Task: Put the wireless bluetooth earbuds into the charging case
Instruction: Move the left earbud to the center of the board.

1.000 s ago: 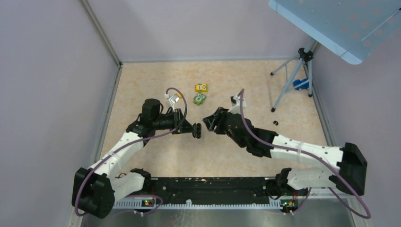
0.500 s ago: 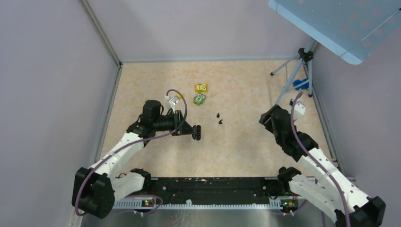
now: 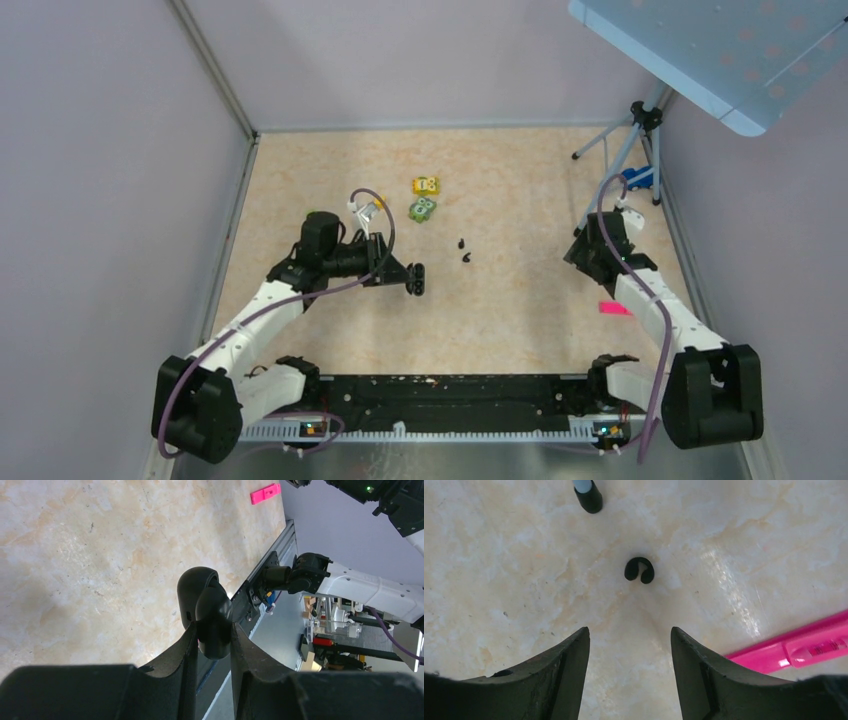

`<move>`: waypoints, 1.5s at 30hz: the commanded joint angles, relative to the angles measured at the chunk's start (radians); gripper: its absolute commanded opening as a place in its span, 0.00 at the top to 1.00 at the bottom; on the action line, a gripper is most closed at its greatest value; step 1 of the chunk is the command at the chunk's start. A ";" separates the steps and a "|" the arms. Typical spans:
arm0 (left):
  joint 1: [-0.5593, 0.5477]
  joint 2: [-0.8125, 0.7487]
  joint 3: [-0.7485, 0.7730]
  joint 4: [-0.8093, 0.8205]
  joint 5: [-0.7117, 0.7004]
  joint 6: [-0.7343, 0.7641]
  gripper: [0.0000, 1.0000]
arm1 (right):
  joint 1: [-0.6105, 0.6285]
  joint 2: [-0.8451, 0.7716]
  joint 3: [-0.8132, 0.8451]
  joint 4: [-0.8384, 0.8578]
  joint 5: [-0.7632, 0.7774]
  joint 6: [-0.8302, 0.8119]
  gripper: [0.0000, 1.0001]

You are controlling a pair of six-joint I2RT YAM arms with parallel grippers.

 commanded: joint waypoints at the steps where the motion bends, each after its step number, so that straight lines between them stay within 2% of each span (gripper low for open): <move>1: 0.001 -0.043 -0.003 0.039 -0.012 -0.003 1.00 | -0.015 0.061 0.009 0.190 -0.039 -0.114 0.41; 7: -0.001 -0.036 -0.024 0.071 -0.022 -0.012 1.00 | -0.015 0.203 0.041 0.223 0.023 -0.119 0.53; 11: 0.001 -0.013 0.001 0.052 -0.014 0.008 1.00 | -0.015 0.252 0.041 0.246 0.044 -0.129 0.57; 22: 0.000 0.017 0.038 0.027 0.001 0.045 1.00 | -0.027 0.356 0.097 0.250 0.087 -0.175 0.58; 33: 0.001 -0.002 0.043 0.009 0.008 0.051 1.00 | -0.040 0.417 0.130 0.249 0.018 -0.205 0.61; 38: 0.000 -0.028 0.023 0.007 0.000 0.046 1.00 | -0.041 0.404 0.113 0.245 -0.008 -0.206 0.73; 45: -0.001 -0.030 0.022 0.008 0.012 0.034 1.00 | -0.040 0.330 0.104 0.179 -0.080 -0.226 0.75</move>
